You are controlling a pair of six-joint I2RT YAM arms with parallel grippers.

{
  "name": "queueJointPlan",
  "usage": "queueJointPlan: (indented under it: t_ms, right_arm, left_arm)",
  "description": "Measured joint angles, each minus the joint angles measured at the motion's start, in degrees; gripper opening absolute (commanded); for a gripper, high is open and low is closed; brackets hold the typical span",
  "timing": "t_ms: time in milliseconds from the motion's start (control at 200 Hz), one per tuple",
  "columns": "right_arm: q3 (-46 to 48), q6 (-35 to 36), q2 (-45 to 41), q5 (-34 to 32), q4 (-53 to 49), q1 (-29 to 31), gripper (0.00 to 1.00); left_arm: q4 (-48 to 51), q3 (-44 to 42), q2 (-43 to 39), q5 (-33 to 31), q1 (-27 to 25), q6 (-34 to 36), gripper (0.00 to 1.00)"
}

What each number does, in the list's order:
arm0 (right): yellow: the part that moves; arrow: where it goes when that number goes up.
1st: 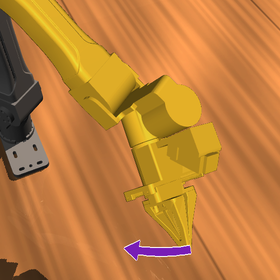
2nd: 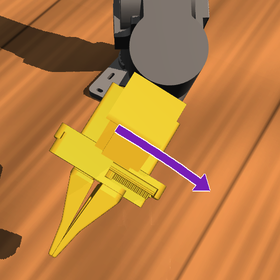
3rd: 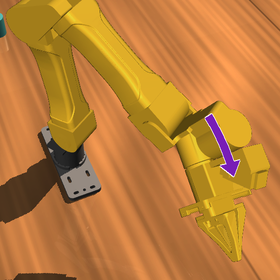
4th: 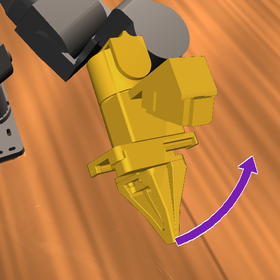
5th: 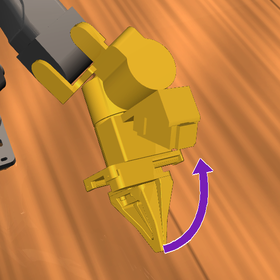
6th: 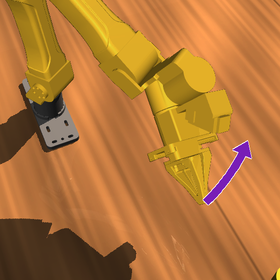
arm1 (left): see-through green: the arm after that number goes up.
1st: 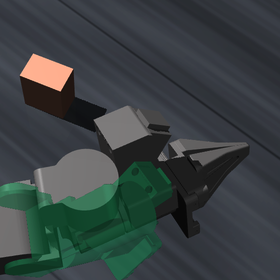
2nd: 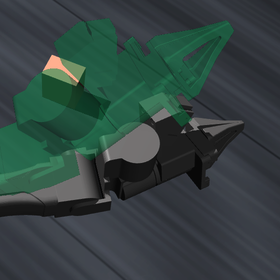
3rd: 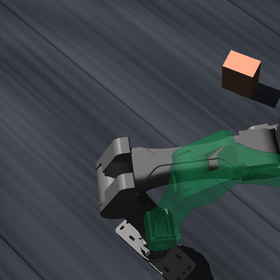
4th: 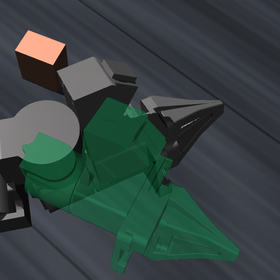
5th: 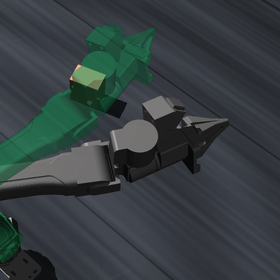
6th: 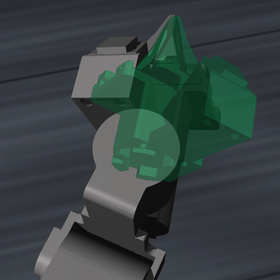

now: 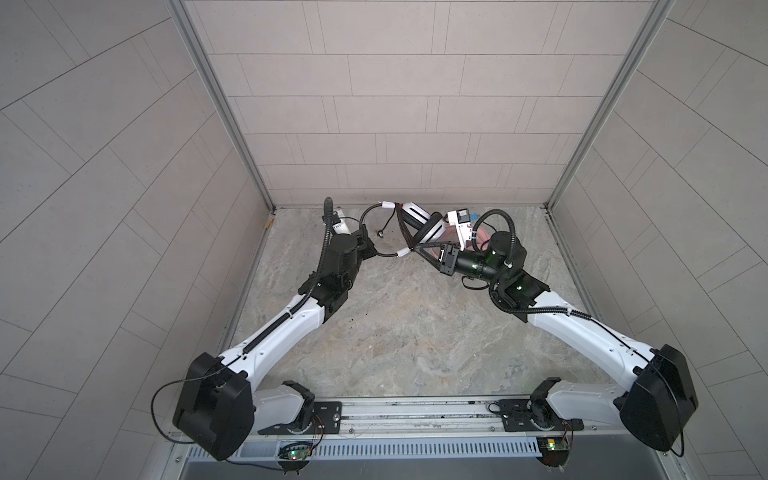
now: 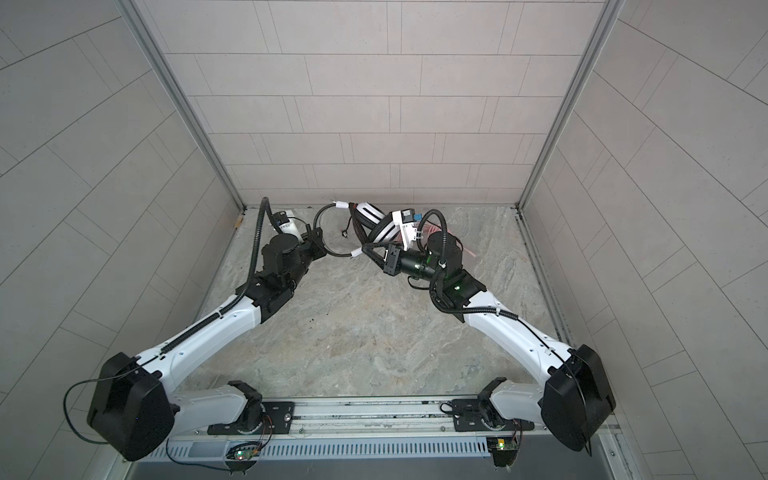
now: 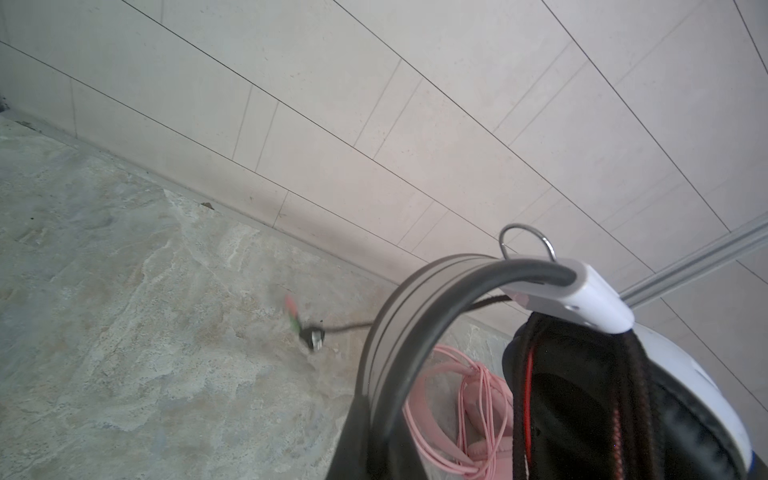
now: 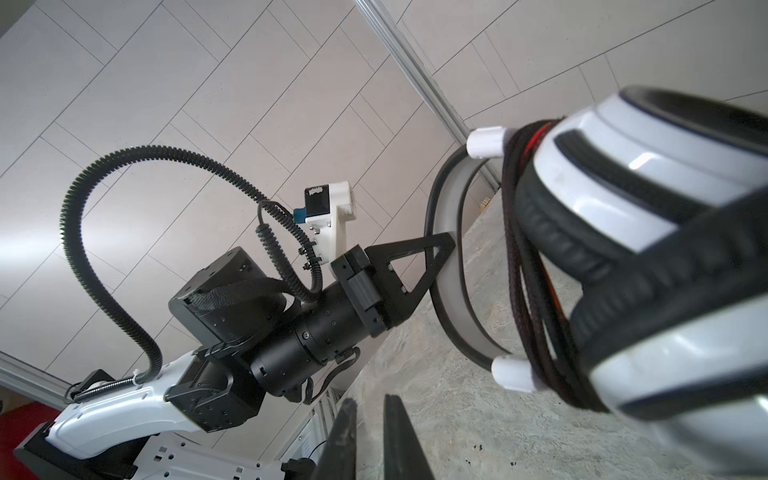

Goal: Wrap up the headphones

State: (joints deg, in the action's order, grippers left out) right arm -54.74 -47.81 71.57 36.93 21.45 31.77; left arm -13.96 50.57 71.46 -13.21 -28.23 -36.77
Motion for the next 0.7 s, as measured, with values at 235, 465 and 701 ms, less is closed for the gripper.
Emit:
queueJointPlan:
  t_ms: [235, 465, 701]
  right_arm:
    - [3.93, 7.37, -0.9, -5.66, -6.47, 0.0, 0.19]
    - [17.66, 12.72, -5.29, -10.01, -4.92, 0.02, 0.31]
    - [25.86, 15.52, -2.71, -11.17, 2.91, 0.13, 0.48]
  left_arm:
    - [1.99, 0.85, -1.42, -0.09, -0.42, 4.09, 0.0]
    - [4.87, 4.66, -3.48, 0.72, -0.31, 6.43, 0.0]
    - [4.87, 5.4, -5.46, 3.3, -0.48, 5.46, 0.0]
